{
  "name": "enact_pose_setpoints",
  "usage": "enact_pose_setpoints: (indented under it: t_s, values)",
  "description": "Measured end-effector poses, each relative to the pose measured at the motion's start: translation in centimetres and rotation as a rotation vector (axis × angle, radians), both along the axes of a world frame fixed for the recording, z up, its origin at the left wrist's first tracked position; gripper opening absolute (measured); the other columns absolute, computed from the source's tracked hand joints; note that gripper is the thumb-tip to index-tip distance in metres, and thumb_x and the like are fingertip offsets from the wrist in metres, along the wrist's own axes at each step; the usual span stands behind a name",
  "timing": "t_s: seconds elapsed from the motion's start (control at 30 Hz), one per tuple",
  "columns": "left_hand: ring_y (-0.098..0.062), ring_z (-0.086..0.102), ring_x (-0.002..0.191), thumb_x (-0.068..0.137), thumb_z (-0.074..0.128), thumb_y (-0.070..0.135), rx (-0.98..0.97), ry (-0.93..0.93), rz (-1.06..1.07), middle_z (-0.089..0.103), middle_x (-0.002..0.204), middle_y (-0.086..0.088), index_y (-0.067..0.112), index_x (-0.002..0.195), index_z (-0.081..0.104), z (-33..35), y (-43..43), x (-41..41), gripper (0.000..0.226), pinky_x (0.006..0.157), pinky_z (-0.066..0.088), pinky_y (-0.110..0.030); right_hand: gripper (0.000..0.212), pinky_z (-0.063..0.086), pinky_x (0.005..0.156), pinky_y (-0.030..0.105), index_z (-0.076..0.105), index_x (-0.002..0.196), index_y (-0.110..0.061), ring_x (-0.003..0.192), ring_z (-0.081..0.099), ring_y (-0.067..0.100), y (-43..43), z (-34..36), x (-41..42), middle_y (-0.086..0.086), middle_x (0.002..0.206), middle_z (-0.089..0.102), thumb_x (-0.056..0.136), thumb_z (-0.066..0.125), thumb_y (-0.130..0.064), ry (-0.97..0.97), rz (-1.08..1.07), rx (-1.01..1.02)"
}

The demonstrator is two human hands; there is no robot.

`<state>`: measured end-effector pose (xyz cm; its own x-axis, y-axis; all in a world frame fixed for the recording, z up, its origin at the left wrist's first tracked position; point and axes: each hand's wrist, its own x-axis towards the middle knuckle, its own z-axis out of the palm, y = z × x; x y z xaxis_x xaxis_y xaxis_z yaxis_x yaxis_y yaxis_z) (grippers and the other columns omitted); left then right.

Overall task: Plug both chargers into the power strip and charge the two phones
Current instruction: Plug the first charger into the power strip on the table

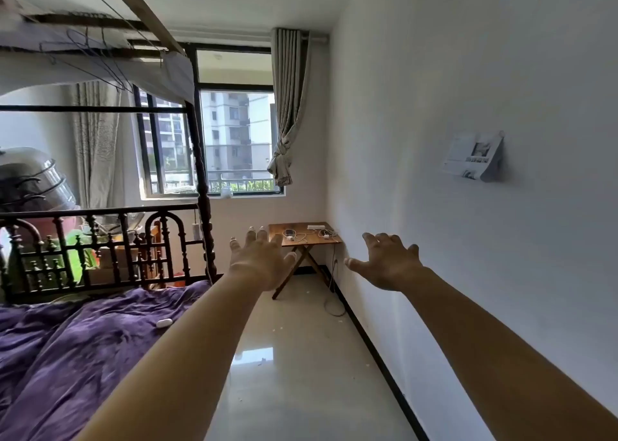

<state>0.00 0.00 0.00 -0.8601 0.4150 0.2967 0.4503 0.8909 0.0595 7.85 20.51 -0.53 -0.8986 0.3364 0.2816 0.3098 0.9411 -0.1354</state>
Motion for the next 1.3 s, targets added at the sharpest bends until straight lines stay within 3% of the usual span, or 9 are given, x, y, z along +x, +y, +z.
enact_pose_setpoints:
  t_s: [0.47,1.1,1.3]
  values:
    - [-0.030,0.006,0.144,0.096,0.030,0.050,-0.016,-0.058,-0.024,0.016,0.158,-0.010,0.020,0.150,0.018,-1.4,10.2,-17.6,0.062,0.113,0.007,-0.057,0.074,0.023,0.107,0.053,0.024,0.146,-0.016,0.138,0.025,0.027,8.4,-1.9,-18.6,0.008,0.150,0.032,0.088,0.044,-0.058,-0.062,0.021,-0.003]
    - [-0.031,0.023,0.138,0.095,0.032,0.047,-0.088,-0.014,-0.115,0.032,0.149,-0.011,0.017,0.145,0.030,-3.0,23.5,-59.8,0.058,0.112,0.021,-0.054,0.071,0.023,0.107,0.052,0.023,0.147,-0.016,0.139,0.024,0.028,20.9,-3.4,-58.8,0.009,0.151,0.030,0.091,0.043,-0.055,-0.113,-0.077,-0.020]
    - [-0.032,0.023,0.138,0.094,0.032,0.049,-0.091,-0.019,-0.135,0.031,0.150,-0.010,0.020,0.147,0.025,-4.6,29.8,-72.9,0.061,0.110,0.024,-0.055,0.071,0.023,0.107,0.051,0.023,0.146,-0.016,0.138,0.024,0.028,27.2,-4.7,-71.2,0.009,0.151,0.030,0.091,0.044,-0.054,-0.129,-0.074,-0.016]
